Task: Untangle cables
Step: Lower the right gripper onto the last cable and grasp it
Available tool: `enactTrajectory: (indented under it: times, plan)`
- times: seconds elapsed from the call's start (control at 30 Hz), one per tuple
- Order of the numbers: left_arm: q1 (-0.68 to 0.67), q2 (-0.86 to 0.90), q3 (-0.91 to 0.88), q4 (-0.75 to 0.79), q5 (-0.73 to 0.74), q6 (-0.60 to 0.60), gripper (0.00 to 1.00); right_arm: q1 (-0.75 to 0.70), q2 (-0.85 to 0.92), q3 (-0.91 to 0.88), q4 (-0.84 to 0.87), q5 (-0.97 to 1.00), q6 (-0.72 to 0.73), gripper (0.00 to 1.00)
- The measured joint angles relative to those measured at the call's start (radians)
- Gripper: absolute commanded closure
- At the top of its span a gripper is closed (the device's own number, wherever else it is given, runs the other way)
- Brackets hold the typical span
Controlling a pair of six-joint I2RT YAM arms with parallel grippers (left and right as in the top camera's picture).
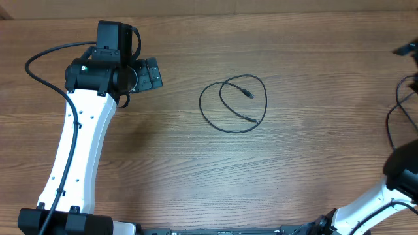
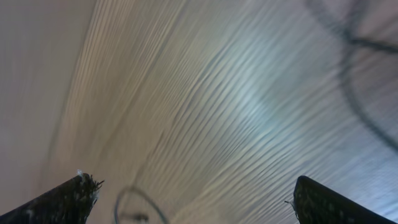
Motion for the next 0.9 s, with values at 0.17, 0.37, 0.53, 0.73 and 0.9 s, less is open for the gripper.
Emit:
enactTrajectory:
  times: [0.17, 0.37, 0.53, 0.73, 0.9]
  plan:
    - [0.0, 0.0, 0.0, 0.0, 0.0, 0.0, 0.0, 0.172, 0.0, 0.0, -0.055, -0.009, -0.062, 0.0]
    - [0.0, 0.0, 0.0, 0.0, 0.0, 0.0, 0.0, 0.39, 0.0, -0.1, -0.076, 0.032, -0.044, 0.0]
    - [0.0, 0.0, 0.0, 0.0, 0.0, 0.0, 0.0, 0.52, 0.0, -0.296, -0.039, 0.091, 0.078, 0.0]
    - [0.0, 0.0, 0.0, 0.001, 0.0, 0.0, 0.0, 0.688, 0.002, -0.515, 0.129, 0.109, 0.228, 0.0]
    - [0.0, 0.0, 0.0, 0.0, 0.0, 0.0, 0.0, 0.802, 0.002, -0.598, 0.203, 0.148, 0.338, 0.0]
